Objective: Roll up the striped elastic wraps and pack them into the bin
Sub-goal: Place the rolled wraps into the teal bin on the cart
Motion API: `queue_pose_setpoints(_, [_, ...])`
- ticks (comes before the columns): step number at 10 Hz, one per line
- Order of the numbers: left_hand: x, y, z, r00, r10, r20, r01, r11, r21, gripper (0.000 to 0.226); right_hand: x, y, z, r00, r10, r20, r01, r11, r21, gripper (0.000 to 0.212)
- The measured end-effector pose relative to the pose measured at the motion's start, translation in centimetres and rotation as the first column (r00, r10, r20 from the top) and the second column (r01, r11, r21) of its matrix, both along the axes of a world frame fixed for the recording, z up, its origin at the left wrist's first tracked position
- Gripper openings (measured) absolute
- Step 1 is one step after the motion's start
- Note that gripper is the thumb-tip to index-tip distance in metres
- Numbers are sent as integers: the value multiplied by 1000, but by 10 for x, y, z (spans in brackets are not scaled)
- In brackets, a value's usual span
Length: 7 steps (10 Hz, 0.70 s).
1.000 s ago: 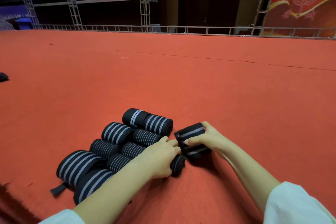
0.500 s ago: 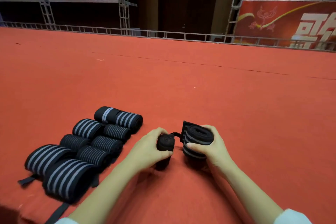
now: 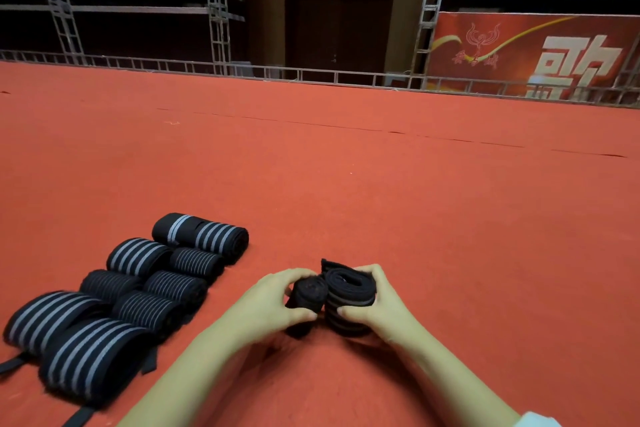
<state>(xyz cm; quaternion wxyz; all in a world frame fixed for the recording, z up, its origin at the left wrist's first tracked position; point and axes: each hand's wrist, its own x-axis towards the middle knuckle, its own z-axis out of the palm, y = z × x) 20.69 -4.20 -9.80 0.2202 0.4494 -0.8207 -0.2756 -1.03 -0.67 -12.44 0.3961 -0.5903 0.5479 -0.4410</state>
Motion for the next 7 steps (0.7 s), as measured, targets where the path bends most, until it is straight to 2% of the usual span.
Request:
queue_pose_setpoints(1, [3,0,3,1000,-4,-15,5,1000,27,47,1,1,1,999,-37,15,37,999,-14,53])
queue_pose_setpoints(2, [4,2,2,994,60,-87,-57,998,37,43,2,0,2,998,-56,6,56,998,-34,55])
queue_pose_setpoints(4, [-8,22,15,974,116,-193,-128,990,-51,40,-10,18,17,994,-89,64,94,993,-78,51])
queue_pose_setpoints(5, [-19,37,31,981,108,-164,-125,987,-98,40,-21,32,31,993,-104,60,110,989,-103,48])
queue_pose_setpoints(6, [-28,45,41,985,130,-112,-139,987,-78,46,-35,48,48,993,-112,37,115,986,-117,50])
queue_pose_setpoints(7, [-44,61,50,991,124,-51,-129,985,-112,49,-55,67,68,998,-62,-11,60,991,-116,59])
